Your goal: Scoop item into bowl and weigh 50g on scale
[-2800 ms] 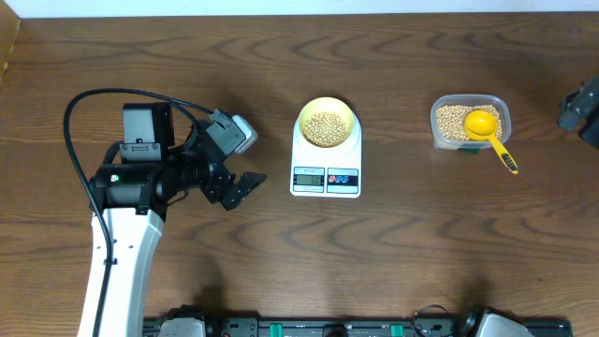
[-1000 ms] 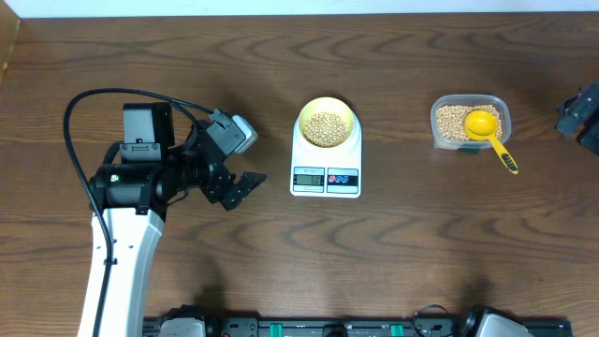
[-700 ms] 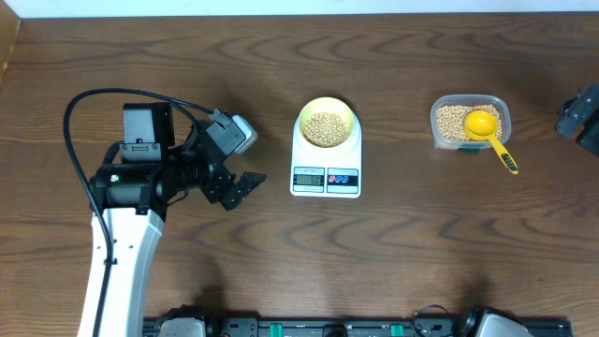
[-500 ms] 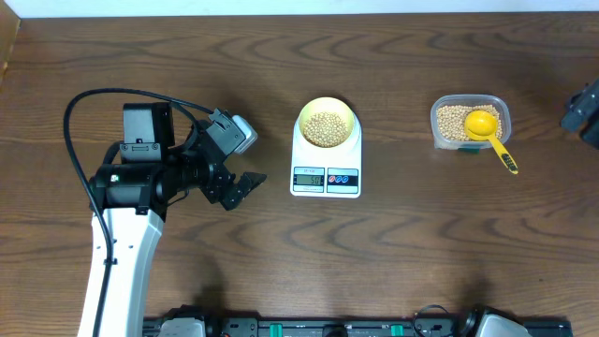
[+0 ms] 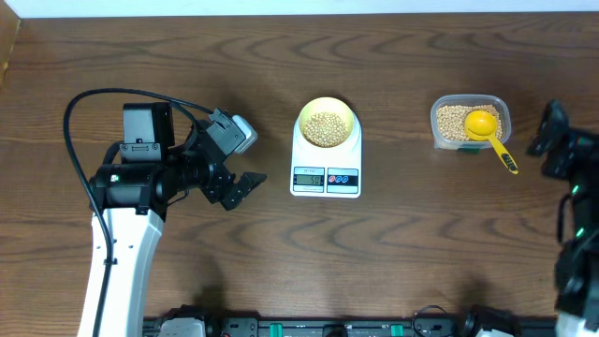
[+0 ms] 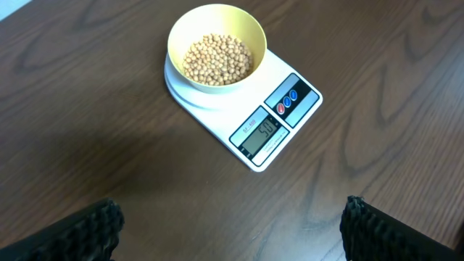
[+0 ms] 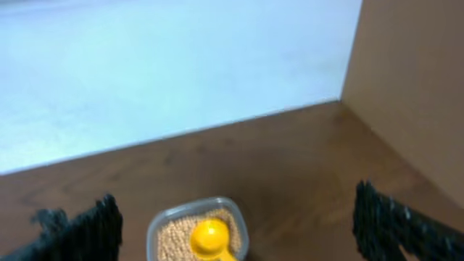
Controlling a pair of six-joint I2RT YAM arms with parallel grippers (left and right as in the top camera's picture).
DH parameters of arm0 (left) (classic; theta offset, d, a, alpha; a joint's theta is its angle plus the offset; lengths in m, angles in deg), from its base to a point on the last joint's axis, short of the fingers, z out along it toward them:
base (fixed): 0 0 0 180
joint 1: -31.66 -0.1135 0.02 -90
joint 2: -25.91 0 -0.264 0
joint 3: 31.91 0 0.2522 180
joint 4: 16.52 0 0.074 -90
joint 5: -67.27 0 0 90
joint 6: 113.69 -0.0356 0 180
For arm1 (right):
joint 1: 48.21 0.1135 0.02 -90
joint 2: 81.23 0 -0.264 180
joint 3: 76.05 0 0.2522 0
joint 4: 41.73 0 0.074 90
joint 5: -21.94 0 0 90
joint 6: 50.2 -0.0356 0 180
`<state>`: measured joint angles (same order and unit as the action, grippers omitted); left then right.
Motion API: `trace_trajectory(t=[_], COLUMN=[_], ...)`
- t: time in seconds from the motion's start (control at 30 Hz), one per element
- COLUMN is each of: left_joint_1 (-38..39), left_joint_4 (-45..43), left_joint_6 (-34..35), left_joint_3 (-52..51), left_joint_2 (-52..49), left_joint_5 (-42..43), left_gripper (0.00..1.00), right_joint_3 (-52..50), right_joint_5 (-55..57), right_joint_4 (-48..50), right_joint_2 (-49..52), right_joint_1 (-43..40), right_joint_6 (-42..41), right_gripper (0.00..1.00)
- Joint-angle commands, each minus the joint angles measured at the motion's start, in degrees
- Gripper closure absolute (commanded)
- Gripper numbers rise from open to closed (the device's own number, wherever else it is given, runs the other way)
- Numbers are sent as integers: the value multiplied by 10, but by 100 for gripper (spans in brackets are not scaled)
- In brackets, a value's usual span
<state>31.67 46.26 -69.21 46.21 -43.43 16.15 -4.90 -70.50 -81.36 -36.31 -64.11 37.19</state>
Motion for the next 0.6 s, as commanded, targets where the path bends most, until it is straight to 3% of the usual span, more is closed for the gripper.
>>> trace_trajectory(t=[0.0,0.23,0.57], left_joint_1=[-3,-3,-3], left_joint_4=[0,0,0], left_joint_6=[-10,-10,-10], left_joint_3=[3,3,3], left_joint_2=[0,0,0], left_joint_5=[5,5,5], left_gripper=[3,3,2], right_joint_3=[-87,-228,-429], right_joint_5=[-24,-22,0], right_joint_4=[49,129,264], right_joint_2=[-65,-168,-298], right_joint_1=[12,79,129], right_joint_6=[29,135,140], right_gripper=[1,1,1])
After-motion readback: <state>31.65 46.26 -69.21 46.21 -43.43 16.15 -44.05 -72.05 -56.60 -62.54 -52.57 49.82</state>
